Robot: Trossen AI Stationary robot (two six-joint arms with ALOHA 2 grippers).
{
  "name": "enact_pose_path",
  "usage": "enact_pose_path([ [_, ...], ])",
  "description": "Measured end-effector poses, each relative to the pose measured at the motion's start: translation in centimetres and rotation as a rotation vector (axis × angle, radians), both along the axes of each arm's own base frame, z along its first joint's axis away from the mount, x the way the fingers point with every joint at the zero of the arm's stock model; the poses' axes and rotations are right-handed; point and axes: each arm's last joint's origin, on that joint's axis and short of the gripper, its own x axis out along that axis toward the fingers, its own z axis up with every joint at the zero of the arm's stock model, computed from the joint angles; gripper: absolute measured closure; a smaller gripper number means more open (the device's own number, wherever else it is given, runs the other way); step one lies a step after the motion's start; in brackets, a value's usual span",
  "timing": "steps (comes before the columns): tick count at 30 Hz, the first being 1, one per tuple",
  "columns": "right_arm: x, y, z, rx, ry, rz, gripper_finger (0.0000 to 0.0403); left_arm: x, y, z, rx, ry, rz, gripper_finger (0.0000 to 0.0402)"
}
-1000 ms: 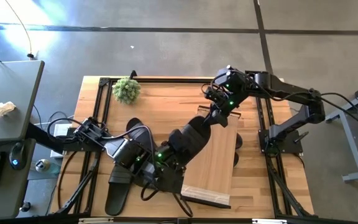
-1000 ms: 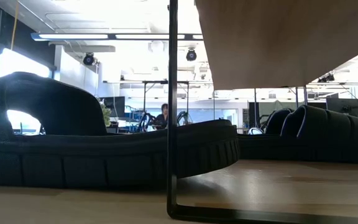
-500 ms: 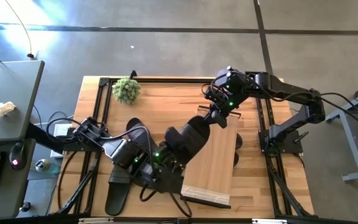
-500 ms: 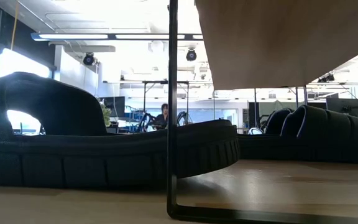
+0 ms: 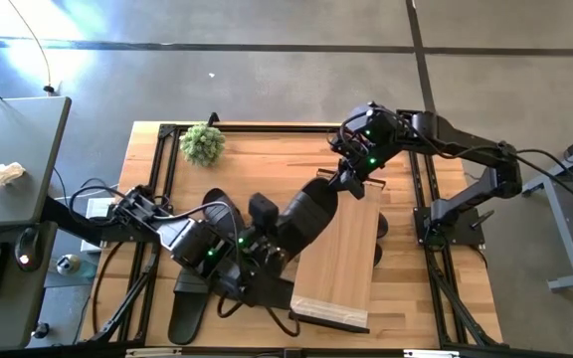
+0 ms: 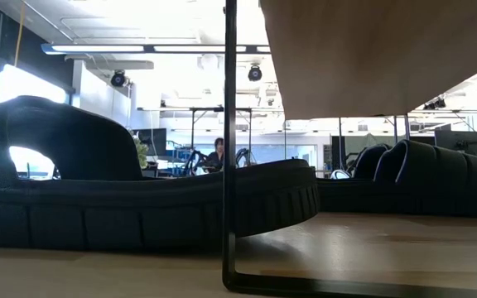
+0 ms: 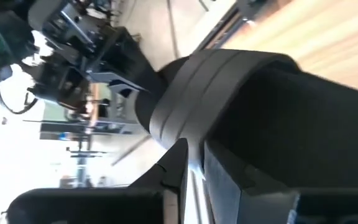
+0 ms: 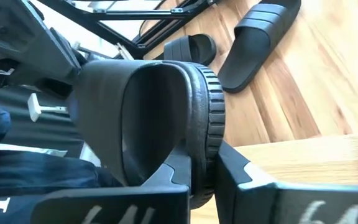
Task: Pick and place slides into the shelf
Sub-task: Put the black slide on the shelf
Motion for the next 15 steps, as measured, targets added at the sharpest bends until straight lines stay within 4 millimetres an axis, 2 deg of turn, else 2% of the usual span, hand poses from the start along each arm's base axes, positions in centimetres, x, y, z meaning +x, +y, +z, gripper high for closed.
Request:
enact_pose_path([
  [9, -0.3, -1.1, -0.2, -0.037, 0.015, -0.030, 0.0398, -0.7, 0.3, -0.6, -0.086, 0.010, 0.048, 0.0271],
  [15, -1.5, -1.8, 0.4, -0.126, -0.004, -0.093, 0.0398, -2.1, 1.5, -0.3, -0.199, -0.112, 0.217, 0.0251],
])
